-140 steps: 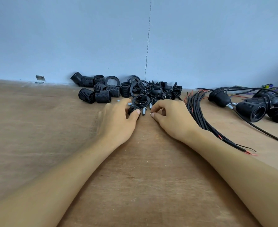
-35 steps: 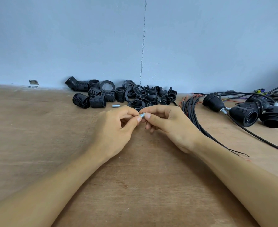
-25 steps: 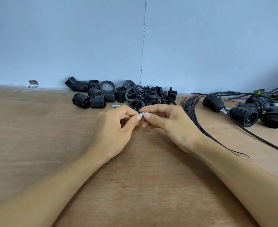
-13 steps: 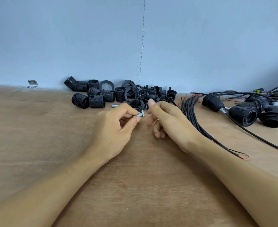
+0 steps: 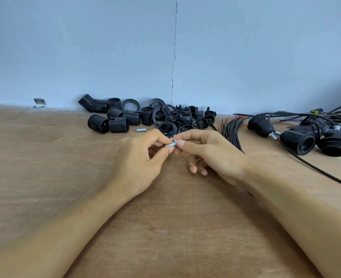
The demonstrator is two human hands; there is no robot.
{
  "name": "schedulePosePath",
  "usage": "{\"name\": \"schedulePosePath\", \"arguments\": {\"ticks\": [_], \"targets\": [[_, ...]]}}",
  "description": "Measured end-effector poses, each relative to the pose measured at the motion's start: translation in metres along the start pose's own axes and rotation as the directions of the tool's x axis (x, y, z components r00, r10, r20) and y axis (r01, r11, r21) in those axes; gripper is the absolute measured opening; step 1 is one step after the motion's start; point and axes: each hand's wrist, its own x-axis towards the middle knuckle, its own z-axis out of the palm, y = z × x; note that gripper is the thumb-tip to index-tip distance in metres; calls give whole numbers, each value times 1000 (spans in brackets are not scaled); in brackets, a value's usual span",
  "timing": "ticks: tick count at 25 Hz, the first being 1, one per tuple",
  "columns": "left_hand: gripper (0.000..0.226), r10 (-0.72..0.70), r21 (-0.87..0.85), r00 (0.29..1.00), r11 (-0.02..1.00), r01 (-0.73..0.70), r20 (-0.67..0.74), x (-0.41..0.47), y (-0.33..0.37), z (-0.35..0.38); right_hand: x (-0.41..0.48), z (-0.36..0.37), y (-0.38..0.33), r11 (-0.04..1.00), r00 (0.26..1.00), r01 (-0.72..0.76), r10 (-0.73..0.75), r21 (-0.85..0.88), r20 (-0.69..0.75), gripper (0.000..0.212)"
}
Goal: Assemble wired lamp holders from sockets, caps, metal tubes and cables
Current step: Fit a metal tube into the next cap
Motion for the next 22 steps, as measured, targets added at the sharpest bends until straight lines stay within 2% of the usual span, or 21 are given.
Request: {"name": "schedulePosePath", "arguments": {"ticks": [3,4,8,9,11,13,14,17,19,22], "targets": [[16,0,25,1000,1000,0,3,-1,-1,1,2,4,-1,988,995,-69,59,-139,-77,56],[16,-2,30,1000,1000,2,3,-1,-1,1,2,4,-1,986,993,-79,64,-146,-102,58],[22,-13,17,1000,1000,13,-1,0,0,2,0,1,0,998,998,-1,-3,-67,-57,22],[24,-12,16,1000,1000,12,1,0,0,2,0,0,0,997,999,2,-6,-83,-48,23],[24,-6,21,1000,1000,6,3,-1,0,2,3,1,2,994,995,-41,31,-101,-97,43],[22,-2,24,1000,1000,2,-2,0,-1,2,6,-1,4,995,981,-100,98,-3,-170,56],[22,-2,22,1000,1000,2,-4,0,-2,3,7,-3,5,994,979,-102,107,37,-174,53],[24,10,22,1000,1000,-9,0,1,-3,3,5,-6,6,998,996,-43,46,46,-76,22],[27,30,25,1000,999,-30,1,0,-3,3,4,-5,7,999,1000,-14,14,37,-5,21],[26,13,36,1000,999,-13,2,1,-3,2,4,-4,9,1000,1000,0,0,-1,26,21]]}}
